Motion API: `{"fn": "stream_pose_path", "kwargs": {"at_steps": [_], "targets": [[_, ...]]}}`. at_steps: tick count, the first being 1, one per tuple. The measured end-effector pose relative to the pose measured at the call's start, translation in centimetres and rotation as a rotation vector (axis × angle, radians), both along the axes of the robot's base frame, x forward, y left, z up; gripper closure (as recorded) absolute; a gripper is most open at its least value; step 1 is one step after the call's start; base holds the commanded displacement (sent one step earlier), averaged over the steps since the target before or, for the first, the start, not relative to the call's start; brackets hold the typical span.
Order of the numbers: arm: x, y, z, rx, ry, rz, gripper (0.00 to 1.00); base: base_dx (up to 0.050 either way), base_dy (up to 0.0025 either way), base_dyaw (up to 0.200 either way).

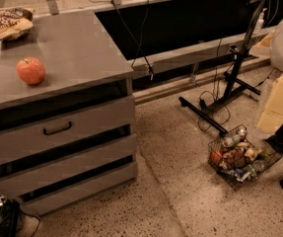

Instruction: Move apple near brown chip bag

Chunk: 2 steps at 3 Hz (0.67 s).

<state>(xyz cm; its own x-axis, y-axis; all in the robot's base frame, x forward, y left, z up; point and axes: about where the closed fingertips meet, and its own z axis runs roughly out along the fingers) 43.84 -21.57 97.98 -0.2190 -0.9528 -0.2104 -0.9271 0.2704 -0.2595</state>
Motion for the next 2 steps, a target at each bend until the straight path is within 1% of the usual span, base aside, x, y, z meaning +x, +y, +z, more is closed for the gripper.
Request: {"fn": "stream_pose_path", "kwargs": {"at_steps": [2], "targets": [[0.00,0.00,0.00,0.000,0.000,0.000,0.00,0.000,-0.00003,0.098]]}}
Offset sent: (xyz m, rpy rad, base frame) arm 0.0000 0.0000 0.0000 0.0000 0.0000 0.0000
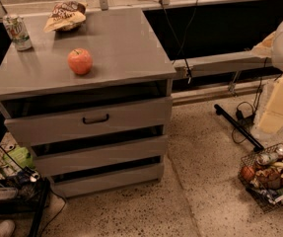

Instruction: Move apple near brown chip bag

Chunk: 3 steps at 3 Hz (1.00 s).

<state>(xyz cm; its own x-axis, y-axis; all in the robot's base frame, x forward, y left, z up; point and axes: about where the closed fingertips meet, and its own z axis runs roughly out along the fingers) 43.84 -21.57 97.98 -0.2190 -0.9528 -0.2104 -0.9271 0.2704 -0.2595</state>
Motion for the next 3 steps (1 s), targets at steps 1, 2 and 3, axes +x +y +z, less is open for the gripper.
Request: {"fn": "stream_pose_path", "kwargs": {"at_steps": [1,2,3], "targets": [[0.00,0.00,0.00,0.000,0.000,0.000,0.00,0.000,-0.00006,0.099],[0.00,0.00,0.01,0.000,0.000,0.000,0.00,0.000,-0.00006,0.099],[0.00,0.00,0.01,0.000,-0.001,0.000,0.00,0.000,0.00000,0.000]]}}
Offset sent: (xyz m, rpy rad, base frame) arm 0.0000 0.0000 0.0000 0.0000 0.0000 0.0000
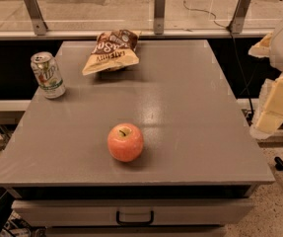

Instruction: Move apple near brown chip bag

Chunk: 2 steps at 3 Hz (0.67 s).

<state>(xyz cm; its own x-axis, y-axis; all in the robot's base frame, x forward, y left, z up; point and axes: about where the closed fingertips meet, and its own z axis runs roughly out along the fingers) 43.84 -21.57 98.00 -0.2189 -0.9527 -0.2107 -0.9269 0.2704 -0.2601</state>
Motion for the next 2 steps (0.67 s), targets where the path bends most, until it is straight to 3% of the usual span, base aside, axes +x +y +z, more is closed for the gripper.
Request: {"fn": "stream_pose_path", "kwargs": {"at_steps": [1,2], "targets": [[-0.1,0.3,-0.1,0.047,-0.013,0.007,0.00,0.000,0.00000,0.000],[-0.6,1.6,-1.0,0.168,-0.036,0.040,0.00,0.000,0.00000,0.000]]}}
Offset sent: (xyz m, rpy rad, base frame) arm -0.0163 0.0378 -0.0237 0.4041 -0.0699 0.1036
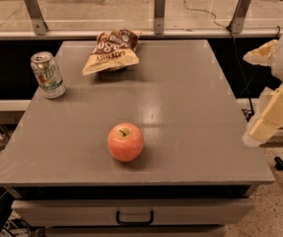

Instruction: Move apple near brown chip bag

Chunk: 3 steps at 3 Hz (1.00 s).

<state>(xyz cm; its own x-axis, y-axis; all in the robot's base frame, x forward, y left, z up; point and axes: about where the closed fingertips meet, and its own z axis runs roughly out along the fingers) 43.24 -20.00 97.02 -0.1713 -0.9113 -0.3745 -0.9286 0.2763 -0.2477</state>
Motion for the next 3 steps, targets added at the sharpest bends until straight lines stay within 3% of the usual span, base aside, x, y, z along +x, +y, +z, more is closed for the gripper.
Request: {"fn": "stream_pose_path", "kwargs": {"at_steps": [1,3], "targets": [[-0.1,2.0,-1.8,0.157,-0.031,0.045,0.00,0.000,0.00000,0.000],[0.4,8.1,-5.5,0.474,-0.031,0.123,0.00,0.000,0.00000,0.000]]}}
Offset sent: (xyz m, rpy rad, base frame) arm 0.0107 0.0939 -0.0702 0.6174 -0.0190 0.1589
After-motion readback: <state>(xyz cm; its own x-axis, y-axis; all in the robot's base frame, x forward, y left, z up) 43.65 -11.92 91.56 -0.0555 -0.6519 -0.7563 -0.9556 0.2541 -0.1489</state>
